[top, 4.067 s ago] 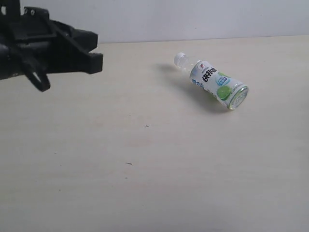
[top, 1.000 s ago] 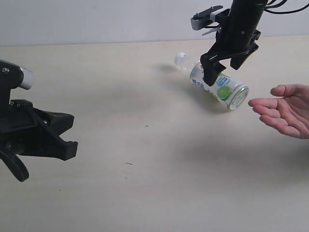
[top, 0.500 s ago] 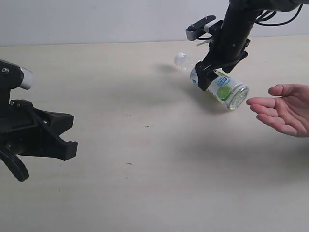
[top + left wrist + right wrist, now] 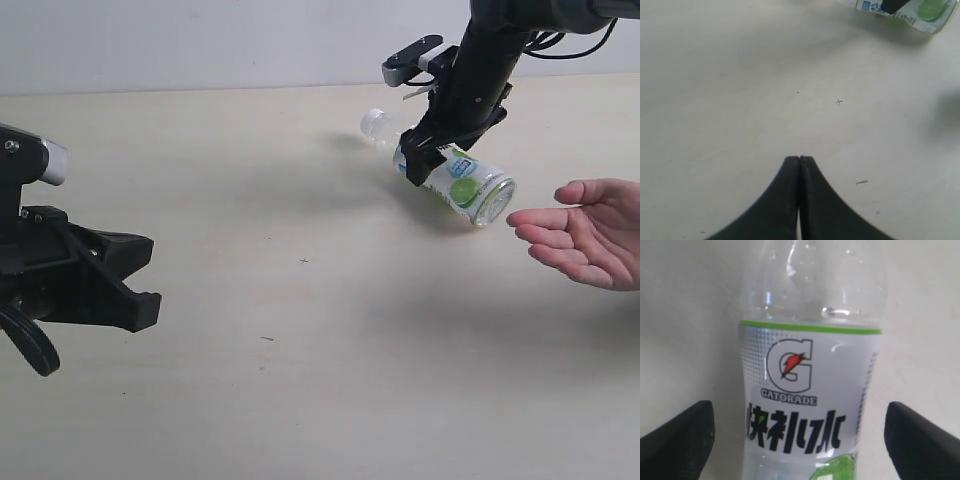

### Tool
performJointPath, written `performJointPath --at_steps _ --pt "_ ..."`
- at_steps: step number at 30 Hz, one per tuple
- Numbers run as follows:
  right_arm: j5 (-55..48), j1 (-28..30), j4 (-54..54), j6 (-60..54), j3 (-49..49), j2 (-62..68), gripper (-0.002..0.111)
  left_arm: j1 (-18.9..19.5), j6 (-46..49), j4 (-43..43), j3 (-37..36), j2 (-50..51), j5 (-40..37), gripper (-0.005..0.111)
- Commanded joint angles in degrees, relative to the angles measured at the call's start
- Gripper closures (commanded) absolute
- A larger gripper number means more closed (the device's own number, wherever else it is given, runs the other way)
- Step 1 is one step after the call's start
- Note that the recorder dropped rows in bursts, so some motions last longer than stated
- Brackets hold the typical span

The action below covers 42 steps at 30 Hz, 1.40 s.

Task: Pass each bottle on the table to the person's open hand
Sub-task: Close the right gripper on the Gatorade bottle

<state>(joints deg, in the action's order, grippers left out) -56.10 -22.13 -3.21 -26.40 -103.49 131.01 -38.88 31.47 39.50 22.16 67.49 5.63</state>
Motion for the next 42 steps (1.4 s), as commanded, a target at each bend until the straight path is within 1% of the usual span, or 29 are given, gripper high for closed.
performJointPath --at_steps 1,22,24,26,30,33,36,42 --pt "0.32 -0.22 0.17 -0.43 -0.53 -0.14 0.022 0.19 -0.32 0.07 -0.29 -0.31 0.15 0.107" --pt "-0.14 -0.22 0.28 -0.43 -0.53 1.31 0.022 0.19 -0.32 0.07 -0.29 -0.31 0.15 0.107" --pt "-0.14 -0.22 0.28 -0.43 -0.53 1.3 0.024 0.19 -0.32 0.07 -0.29 -0.31 0.15 0.107" --pt "-0.51 -0.22 0.28 -0.43 -0.53 1.3 0.03 0.19 -0.32 0.07 -0.29 -0.31 0.15 0.107" --pt "-1.42 -0.22 0.28 -0.31 -0.53 1.3 0.056 0.19 -0.32 0.07 -0.29 -0.31 0.15 0.107" --pt "-1.87 -0.22 0.28 1.51 -0.53 1.3 0.08 0.19 -0.32 0.07 -0.29 -0.31 0.15 0.107" --pt "-1.87 -0.22 0.28 4.88 -0.53 1.3 0.109 0.19 -0.32 0.07 -0.29 -0.31 0.15 0.107" --pt "-5.36 -0.22 0.35 8.82 -3.23 -0.99 0.108 0.19 -0.32 0.07 -0.29 -0.31 0.15 0.107"
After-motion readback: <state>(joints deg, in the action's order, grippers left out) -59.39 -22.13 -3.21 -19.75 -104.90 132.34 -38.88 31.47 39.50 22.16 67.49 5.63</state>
